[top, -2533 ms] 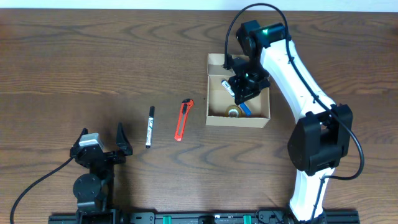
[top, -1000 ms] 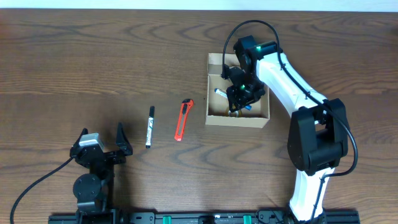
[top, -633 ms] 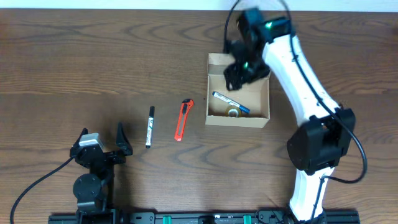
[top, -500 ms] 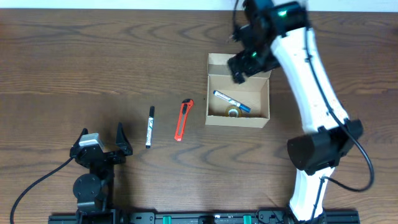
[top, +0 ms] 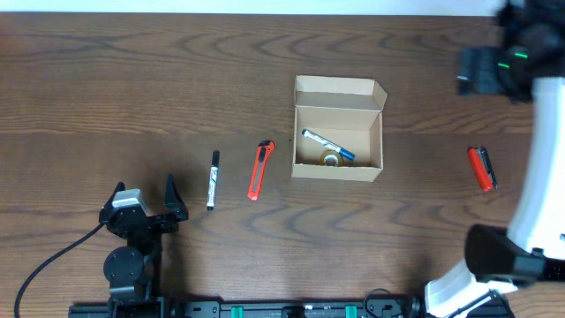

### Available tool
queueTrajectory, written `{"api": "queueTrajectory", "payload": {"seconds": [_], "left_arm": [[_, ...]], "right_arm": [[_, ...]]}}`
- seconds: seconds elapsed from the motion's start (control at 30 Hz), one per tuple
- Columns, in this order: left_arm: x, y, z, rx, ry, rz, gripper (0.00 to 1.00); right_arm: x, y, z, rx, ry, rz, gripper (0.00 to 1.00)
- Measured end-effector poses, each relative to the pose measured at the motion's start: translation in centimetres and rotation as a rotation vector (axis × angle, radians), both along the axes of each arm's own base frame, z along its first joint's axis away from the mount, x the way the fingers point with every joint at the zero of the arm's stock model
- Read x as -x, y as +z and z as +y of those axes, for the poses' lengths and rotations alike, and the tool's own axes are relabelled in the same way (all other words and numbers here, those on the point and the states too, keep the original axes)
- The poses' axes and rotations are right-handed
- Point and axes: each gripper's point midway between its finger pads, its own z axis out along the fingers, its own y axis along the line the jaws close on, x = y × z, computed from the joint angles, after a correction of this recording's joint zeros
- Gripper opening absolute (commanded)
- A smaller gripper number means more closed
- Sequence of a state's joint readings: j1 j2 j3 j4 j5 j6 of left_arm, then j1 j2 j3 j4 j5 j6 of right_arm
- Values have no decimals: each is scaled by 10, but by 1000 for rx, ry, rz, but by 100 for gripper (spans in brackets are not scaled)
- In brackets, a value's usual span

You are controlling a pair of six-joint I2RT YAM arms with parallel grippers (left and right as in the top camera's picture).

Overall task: Pack container
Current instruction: 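Move the right gripper over the red stapler, then lower the right gripper and grasp the red stapler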

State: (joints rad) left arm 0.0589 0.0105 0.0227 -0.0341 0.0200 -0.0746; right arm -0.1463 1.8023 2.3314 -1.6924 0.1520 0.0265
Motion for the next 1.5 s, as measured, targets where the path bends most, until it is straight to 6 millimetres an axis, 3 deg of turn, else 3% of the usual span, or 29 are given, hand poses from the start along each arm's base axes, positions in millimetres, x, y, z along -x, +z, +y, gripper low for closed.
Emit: {"api": "queueTrajectory", "payload": {"seconds": [0.07, 0.13, 0.3, 0.4, 0.6, 0.73, 0.9, 1.1, 1.5], "left_arm": [[0, 0, 0, 0, 0, 0, 95], [0, 0, 0, 0, 0, 0, 95], [0, 0, 0, 0, 0, 0, 95], [0, 0, 0, 0, 0, 0, 95], [0, 0, 0, 0, 0, 0, 95], [0, 0, 0, 0, 0, 0, 95], [0, 0, 0, 0, 0, 0, 95], [0, 0, 0, 0, 0, 0, 95], [0, 0, 0, 0, 0, 0, 95]], "right_arm": [[15, -13, -22, -33, -72, 45, 99], [28, -39, -37, -81, -128, 116, 99], [42, -103, -46, -153, -178, 249, 99], [51, -126, -44, -159, -182, 278, 99], [59, -147, -48, -118, -194, 229, 99], [58, -172, -55, -116, -193, 230, 99], [51, -188, -51, -212, -77, 186, 99], [47, -196, -73, -258, -42, 135, 99], [35, -256, -94, -287, -3, 221, 99]]}}
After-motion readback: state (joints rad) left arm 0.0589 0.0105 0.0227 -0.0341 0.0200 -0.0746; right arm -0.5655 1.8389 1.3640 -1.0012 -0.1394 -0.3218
